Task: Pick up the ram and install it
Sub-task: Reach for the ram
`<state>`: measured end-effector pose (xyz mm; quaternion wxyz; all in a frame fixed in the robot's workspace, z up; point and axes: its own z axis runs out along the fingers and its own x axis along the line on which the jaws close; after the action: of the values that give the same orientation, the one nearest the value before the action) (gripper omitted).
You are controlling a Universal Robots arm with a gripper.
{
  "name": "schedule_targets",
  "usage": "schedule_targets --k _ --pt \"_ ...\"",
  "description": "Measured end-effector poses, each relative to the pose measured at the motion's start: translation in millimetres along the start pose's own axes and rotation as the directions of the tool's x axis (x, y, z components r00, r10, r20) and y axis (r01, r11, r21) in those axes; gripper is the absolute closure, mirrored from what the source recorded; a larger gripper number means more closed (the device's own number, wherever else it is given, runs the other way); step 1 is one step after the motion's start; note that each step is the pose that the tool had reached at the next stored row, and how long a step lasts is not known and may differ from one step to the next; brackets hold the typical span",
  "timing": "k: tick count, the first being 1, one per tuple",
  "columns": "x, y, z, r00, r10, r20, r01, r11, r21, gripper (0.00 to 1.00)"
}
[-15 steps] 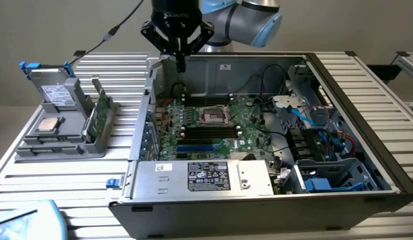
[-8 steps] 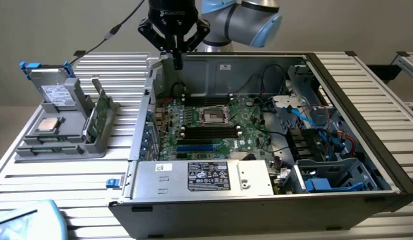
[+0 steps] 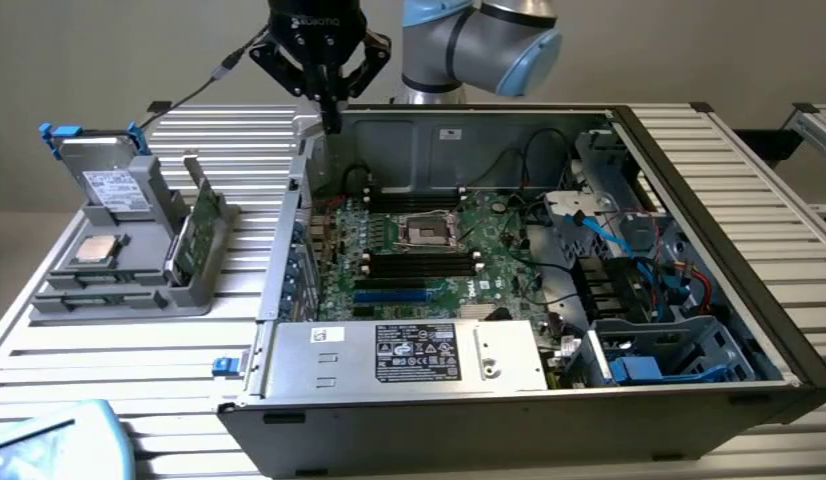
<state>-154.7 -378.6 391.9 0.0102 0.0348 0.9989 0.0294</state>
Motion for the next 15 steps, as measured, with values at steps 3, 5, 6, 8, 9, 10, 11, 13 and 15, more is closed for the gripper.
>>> schedule_targets --k 3,5,6,8,9,10,11,13,15 --pt "13.4 0.1 -0.2 1.0000 -0.001 -0.0001 0.001 1.0000 0.0001 0.89" --pt "22.4 0.3 -0.4 1.0000 -0.001 -0.0001 0.001 1.0000 0.0001 0.89" --pt "27.1 0.4 -0.5 1.0000 -0.001 -0.0003 0.001 1.0000 0.0002 0.89" --pt "36.1 0.5 -0.6 1.0000 -0.001 -0.0002 0.001 1.0000 0.0001 0.89" --pt "41.0 0.6 -0.7 1.0000 -0.001 -0.0002 0.001 1.0000 0.0001 0.89" --pt "45.4 0.5 -0.7 1.0000 -0.001 -0.0002 0.001 1.0000 0.0001 0.89" --pt "49.9 0.5 -0.7 1.0000 -0.001 -0.0002 0.001 1.0000 0.0000 0.89" --pt "58.9 0.2 -0.8 1.0000 -0.001 -0.0002 0.001 1.0000 0.0000 0.89" --pt "68.0 0.0 -0.8 1.0000 -0.001 -0.0002 0.001 1.0000 0.0000 0.89"
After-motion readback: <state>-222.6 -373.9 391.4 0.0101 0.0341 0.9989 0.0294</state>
